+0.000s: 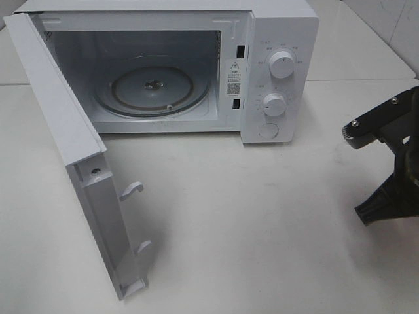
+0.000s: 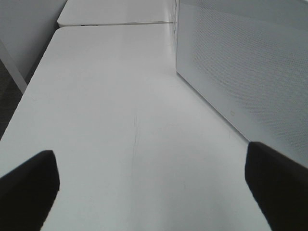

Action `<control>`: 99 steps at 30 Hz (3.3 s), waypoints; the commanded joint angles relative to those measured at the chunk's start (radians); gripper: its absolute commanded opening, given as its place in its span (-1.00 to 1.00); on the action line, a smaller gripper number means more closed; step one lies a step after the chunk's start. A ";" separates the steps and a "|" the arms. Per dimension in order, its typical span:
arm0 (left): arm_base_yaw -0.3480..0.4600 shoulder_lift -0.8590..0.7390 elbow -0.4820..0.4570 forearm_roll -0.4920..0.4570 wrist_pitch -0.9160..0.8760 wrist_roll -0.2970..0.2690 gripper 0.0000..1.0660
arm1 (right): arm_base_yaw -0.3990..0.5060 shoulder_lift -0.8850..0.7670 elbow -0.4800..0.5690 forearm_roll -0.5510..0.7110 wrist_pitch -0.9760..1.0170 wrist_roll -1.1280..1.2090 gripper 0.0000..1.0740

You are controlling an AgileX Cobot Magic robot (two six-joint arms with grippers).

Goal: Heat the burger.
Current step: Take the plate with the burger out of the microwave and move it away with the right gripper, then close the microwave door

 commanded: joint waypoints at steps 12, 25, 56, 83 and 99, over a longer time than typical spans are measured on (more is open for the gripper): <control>0.004 -0.021 0.004 0.001 -0.008 -0.003 0.89 | -0.117 0.188 -0.051 -0.061 -0.039 0.092 -0.88; 0.004 -0.021 0.004 0.001 -0.008 -0.003 0.89 | -0.147 0.349 -0.051 -0.097 -0.123 0.200 -0.85; 0.004 -0.021 0.004 0.001 -0.008 -0.003 0.89 | -0.142 0.068 -0.051 0.166 -0.164 -0.080 -0.05; 0.004 -0.021 0.004 0.001 -0.008 -0.003 0.89 | -0.142 -0.446 -0.051 0.650 -0.099 -0.757 0.48; 0.004 -0.021 0.004 0.001 -0.008 -0.003 0.89 | -0.142 -0.672 -0.046 0.763 0.092 -0.839 0.48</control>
